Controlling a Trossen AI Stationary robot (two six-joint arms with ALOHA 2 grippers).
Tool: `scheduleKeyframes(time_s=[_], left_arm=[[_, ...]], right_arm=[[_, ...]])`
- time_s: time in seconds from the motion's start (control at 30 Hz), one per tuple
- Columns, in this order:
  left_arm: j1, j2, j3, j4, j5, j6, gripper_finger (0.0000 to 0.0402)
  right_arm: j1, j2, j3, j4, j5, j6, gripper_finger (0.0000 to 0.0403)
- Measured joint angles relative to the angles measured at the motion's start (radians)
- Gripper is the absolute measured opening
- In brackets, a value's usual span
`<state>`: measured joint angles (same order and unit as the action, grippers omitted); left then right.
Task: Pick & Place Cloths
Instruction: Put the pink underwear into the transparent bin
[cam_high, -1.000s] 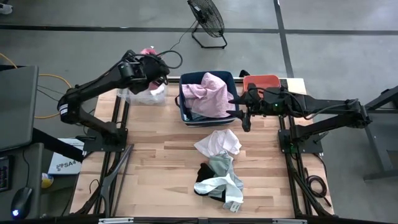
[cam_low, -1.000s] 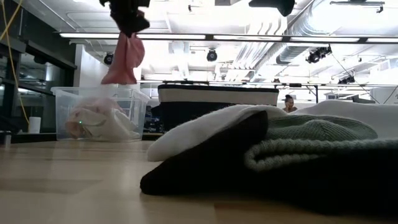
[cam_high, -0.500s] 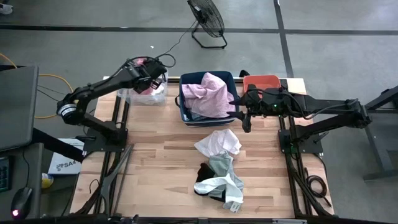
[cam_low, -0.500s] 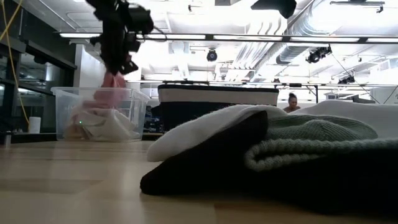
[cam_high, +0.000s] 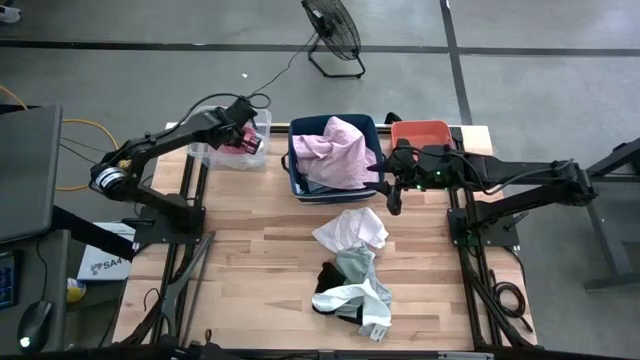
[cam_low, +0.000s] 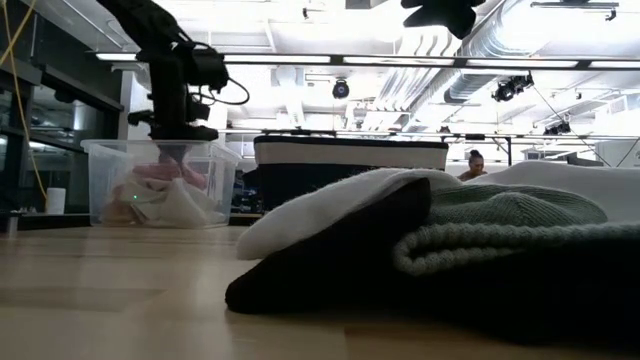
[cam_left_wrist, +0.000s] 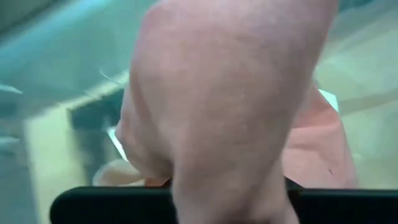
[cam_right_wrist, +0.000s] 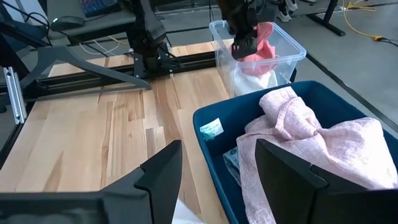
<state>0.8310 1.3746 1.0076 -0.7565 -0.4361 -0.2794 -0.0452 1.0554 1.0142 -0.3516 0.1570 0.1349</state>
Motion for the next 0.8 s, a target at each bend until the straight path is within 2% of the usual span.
scheduleKeyframes(time_s=[0.2,0.43,0.6,0.8], left_arm=[[0.059,0.0,-0.005,0.007,0.117,-0.02,0.0011],[0.061,-0.01,-0.003,0.031,0.114,-0.033,0.0109],[0.059,-0.013,0.064,-0.021,0.122,-0.033,0.0177],[0.059,-0.013,0.171,-0.132,0.146,-0.033,0.0205]], right_arm=[[0.0,0.0,0.0,0.001,0.0,0.0,0.0195],[0.0,0.0,0.0,0.001,0.0,0.0,0.0195],[0.0,0.0,0.0,0.001,0.0,0.0,0.0195],[0.0,0.0,0.0,-0.003,-0.004,0.017,0.0195]])
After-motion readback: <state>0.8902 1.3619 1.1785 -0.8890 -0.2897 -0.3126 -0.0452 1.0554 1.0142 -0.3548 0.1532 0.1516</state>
